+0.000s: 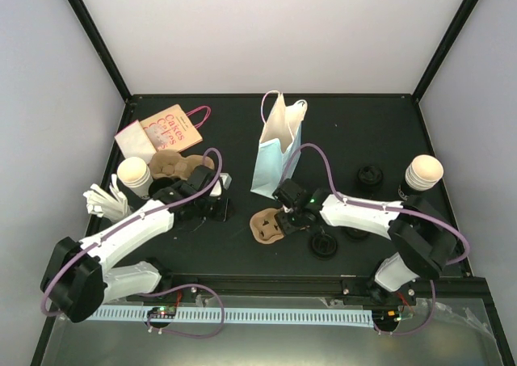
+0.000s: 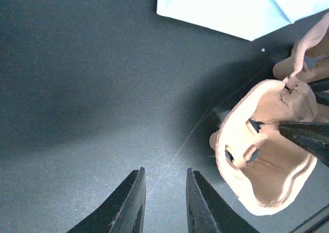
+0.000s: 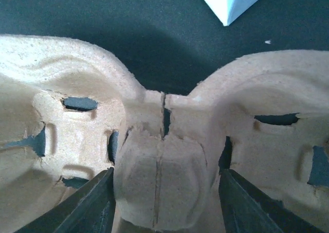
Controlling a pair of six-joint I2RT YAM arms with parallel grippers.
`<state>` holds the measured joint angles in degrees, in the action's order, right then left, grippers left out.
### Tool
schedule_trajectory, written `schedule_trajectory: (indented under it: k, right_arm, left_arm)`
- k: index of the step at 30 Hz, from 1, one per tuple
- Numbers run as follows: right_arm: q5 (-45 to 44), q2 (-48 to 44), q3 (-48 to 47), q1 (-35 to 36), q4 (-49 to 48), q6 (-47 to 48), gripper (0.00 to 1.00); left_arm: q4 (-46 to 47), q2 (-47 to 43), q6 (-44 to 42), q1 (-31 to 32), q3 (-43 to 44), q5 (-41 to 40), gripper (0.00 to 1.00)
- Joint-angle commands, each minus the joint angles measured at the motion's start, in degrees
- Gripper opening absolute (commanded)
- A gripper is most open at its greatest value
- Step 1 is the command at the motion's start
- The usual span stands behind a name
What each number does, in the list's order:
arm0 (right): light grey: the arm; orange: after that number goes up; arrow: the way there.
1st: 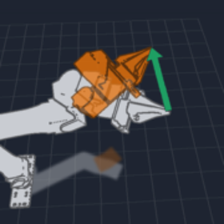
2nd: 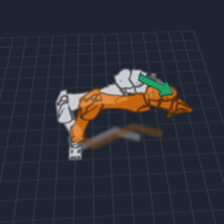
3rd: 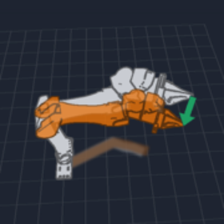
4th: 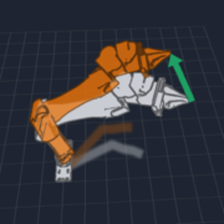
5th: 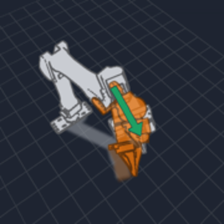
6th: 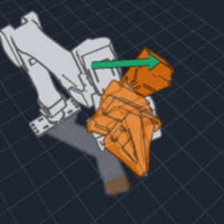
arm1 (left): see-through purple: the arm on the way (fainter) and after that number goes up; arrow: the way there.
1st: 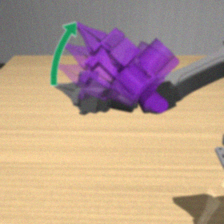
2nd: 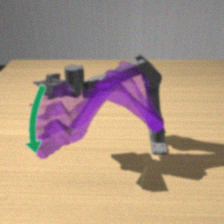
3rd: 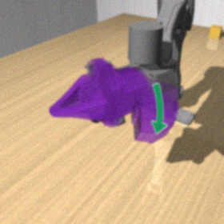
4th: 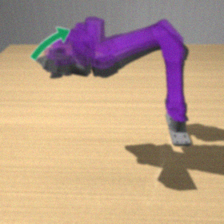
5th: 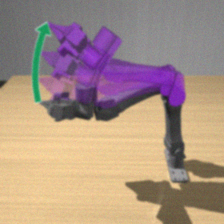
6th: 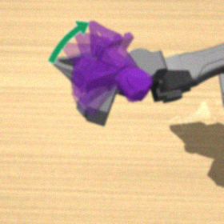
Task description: Pack the takeout coffee
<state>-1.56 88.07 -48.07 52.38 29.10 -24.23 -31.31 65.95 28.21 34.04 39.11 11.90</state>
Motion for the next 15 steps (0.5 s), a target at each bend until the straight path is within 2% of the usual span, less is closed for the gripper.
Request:
schedule_trajectory:
  k: [1,11,15]
  right_arm:
    - [-2.1,1.0,-0.7,1.0,-1.3,0.6,0.56]
    - [-5.3,3.0,-1.9,2.1,-1.3,0.1,0.51]
    - [-6.1,3.6,-2.3,2.1,-2.0,-0.7,0.57]
  left_arm:
    - [-2.4,-1.7,-1.7,-0.6,2.6,-2.8,0.24]
    - [-2.9,-4.3,-1.9,-0.6,3.9,-6.4,0.30]
    - [-2.6,-7.1,-2.6,-0.7,3.7,-8.2,0.37]
